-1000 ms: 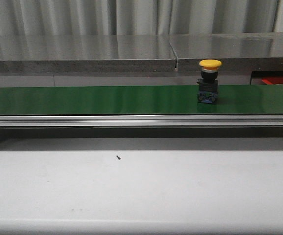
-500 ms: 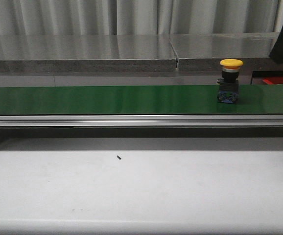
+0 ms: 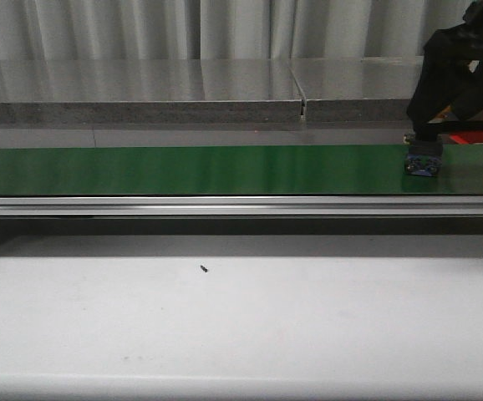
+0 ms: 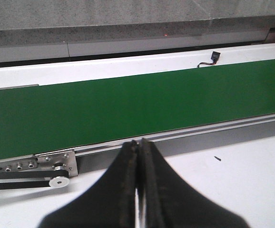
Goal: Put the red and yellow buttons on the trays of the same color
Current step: 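Grasp the yellow button with the right gripper and lift it, then lower the yellow button into the yellow tray and open the right gripper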
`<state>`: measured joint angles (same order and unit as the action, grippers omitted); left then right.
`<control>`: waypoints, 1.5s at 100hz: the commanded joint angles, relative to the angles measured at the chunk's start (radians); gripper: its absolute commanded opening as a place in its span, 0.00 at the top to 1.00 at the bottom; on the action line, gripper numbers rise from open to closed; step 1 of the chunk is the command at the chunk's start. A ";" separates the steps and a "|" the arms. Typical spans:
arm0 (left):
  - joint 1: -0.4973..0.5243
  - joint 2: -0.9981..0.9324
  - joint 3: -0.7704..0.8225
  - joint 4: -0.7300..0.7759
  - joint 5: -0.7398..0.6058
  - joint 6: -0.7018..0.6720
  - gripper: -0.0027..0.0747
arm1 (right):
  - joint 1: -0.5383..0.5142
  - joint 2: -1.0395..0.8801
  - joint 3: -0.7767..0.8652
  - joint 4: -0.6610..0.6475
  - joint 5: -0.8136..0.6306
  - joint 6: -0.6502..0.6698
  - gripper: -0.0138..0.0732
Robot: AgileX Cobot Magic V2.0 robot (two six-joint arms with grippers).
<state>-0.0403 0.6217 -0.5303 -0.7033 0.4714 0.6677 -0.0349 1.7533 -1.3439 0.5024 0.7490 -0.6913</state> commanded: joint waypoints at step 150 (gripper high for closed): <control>-0.008 0.003 -0.027 -0.032 -0.062 -0.005 0.99 | -0.643 0.041 -0.075 -0.167 0.060 0.438 0.75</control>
<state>-0.0403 0.6217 -0.5303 -0.7033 0.4714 0.6677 -0.6832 1.8040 -1.3897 0.3176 0.8619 -0.2517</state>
